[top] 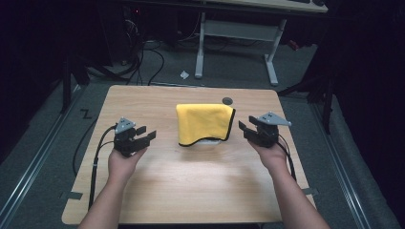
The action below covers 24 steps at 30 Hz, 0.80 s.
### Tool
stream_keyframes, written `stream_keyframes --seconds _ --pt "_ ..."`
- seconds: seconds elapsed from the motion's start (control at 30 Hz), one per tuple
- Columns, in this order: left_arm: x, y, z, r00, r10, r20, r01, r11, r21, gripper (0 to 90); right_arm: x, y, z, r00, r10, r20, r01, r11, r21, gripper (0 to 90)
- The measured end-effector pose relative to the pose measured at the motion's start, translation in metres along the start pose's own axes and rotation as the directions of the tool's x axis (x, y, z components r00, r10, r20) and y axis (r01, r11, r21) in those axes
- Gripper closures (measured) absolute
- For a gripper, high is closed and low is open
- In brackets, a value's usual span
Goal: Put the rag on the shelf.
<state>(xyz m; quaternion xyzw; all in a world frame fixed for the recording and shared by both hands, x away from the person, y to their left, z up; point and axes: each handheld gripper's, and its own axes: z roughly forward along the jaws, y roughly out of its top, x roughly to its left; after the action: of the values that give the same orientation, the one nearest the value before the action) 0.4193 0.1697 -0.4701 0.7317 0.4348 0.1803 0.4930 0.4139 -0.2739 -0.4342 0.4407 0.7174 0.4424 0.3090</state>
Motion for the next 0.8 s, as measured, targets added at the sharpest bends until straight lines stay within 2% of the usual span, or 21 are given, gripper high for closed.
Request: stream_keyframes --seconds 0.03,0.1,0.13,0.2,0.27,0.33,0.47,0.53,0.6,0.63,0.67,0.7,0.73,0.8 --pt "-0.003 -0.004 -0.003 1.0000 0.003 0.007 -0.003 1.0000 0.000 49.3 0.004 -0.003 -0.003 1.0000 -0.007 0.002 0.007 1.0000 0.004 50.0" --pt "-0.009 -0.014 -0.008 0.9997 0.010 0.022 -0.010 0.9999 0.006 49.2 0.012 -0.009 -0.007 0.9992 -0.035 0.019 0.034 0.9982 0.049 48.9" --pt "-0.013 -0.019 -0.011 0.9996 0.017 0.025 -0.017 0.9998 0.011 49.2 0.017 -0.012 -0.010 0.9987 -0.048 0.018 0.047 0.9976 0.051 48.9" --pt "-0.020 -0.031 -0.016 0.9992 0.020 0.034 -0.021 0.9996 0.020 49.4 0.026 -0.022 -0.017 0.9974 -0.069 0.017 0.069 0.9976 0.010 49.4" --pt "-0.027 -0.043 -0.020 0.9990 0.015 0.041 -0.016 0.9994 0.032 49.7 0.036 -0.028 -0.022 0.9962 -0.086 0.008 0.085 0.9946 0.060 48.3" --pt "-0.034 -0.055 -0.022 0.9988 0.025 0.041 -0.027 0.9981 0.056 48.9 0.046 -0.041 -0.028 0.9939 -0.110 0.002 0.110 0.9938 0.016 48.7" --pt "-0.051 -0.079 -0.025 0.9974 0.054 0.048 -0.059 0.9929 0.104 46.3 0.072 -0.064 -0.035 0.9913 -0.129 -0.025 0.131 0.9893 0.064 48.1" --pt "-0.061 -0.091 -0.030 0.9966 0.024 0.078 -0.033 0.9927 0.116 44.9 0.083 -0.076 -0.038 0.9915 -0.118 -0.054 0.122 0.9897 0.074 46.8" --pt "-0.076 -0.101 -0.035 0.9933 -0.009 0.116 -0.002 0.9952 0.098 44.7 0.091 -0.089 -0.041 0.9909 -0.107 -0.082 0.113 0.9905 0.078 46.0" --pt "-0.083 -0.102 -0.034 0.9889 -0.004 0.148 -0.013 0.9930 0.118 44.6 0.094 -0.097 -0.042 0.9907 -0.101 -0.091 0.109 0.9907 0.082 45.9" --pt "-0.091 -0.100 -0.034 0.9858 0.031 0.165 -0.052 0.9909 0.124 43.5 0.097 -0.102 -0.041 0.9894 -0.103 -0.102 0.113 0.9883 0.102 45.6" --pt "-0.096 -0.099 -0.033 0.9857 0.074 0.151 -0.092 0.9892 0.114 42.5 0.098 -0.106 -0.041 0.9873 -0.116 -0.109 0.129 0.9842 0.122 45.2" --pt "-0.098 -0.098 -0.031 0.9850 0.101 0.140 -0.117 0.9872 0.109 42.2 0.099 -0.108 -0.039 0.9854 -0.126 -0.115 0.141 0.9815 0.130 45.0" --pt "-0.094 -0.096 -0.026 0.9878 0.088 0.128 -0.104 0.9873 0.120 41.8 0.098 -0.109 -0.035 0.9841 -0.137 -0.113 0.153 0.9776 0.145 43.9"
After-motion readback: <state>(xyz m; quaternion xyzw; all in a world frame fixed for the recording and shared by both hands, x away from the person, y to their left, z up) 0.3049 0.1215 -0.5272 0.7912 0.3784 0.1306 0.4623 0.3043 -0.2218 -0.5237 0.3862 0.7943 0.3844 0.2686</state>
